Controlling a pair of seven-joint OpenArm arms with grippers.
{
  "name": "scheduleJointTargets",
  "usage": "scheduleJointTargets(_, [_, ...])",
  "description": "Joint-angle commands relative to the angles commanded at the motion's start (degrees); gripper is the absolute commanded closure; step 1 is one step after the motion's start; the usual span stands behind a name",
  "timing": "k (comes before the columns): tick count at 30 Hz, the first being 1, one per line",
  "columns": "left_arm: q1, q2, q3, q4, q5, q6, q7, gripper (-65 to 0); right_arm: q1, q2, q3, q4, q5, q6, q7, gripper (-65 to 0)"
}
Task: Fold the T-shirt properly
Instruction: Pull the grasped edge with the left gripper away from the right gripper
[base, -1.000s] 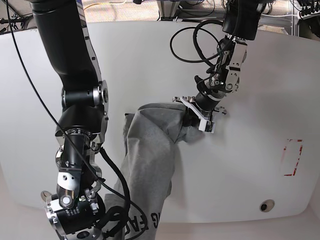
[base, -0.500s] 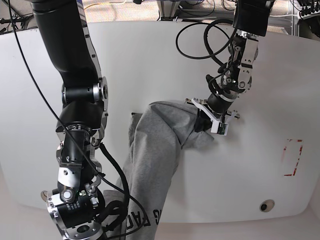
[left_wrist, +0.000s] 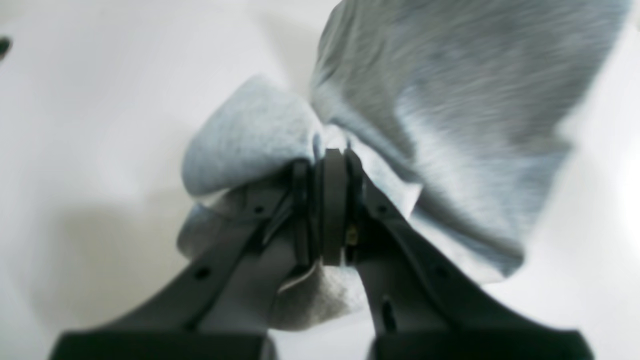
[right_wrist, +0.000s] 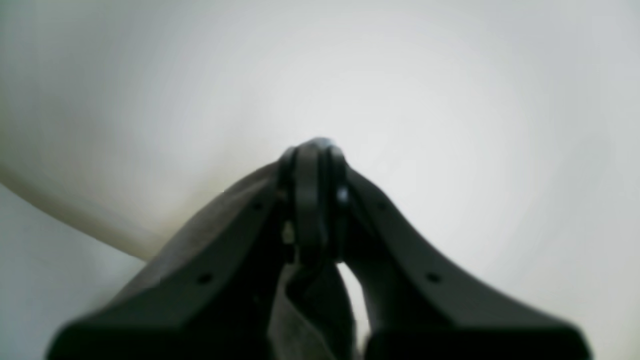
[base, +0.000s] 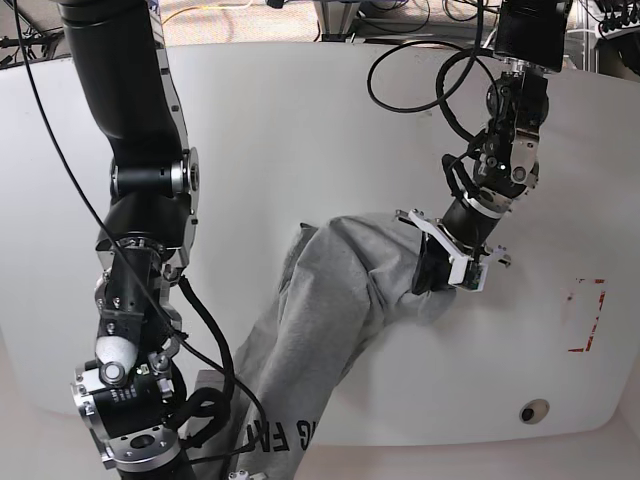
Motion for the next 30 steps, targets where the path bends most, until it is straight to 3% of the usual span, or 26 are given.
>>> scheduleJointTargets(13, [0.45, -1.17, -8.18, 4.87, -0.03, -0.61, 3.3, -0.7, -1.53, 0.43, 1.56, 0.34, -0.67, 0.0, -0.87, -0.5])
scheduleJointTargets(23, [4.99, -3.42, -11.31, 4.25, -0.67, -0.72, 1.14, -0.6, -6.0, 0.52, 6.96, 2.03, -0.51, -0.23, -0.79, -0.3])
scheduleJointTargets(30, [3.58, -4.94, -14.75, 5.23, -1.4, -1.5, 1.15, -0.5, -4.25, 0.96, 9.14, -0.87, -0.79, -0.25, -0.98, -0.3])
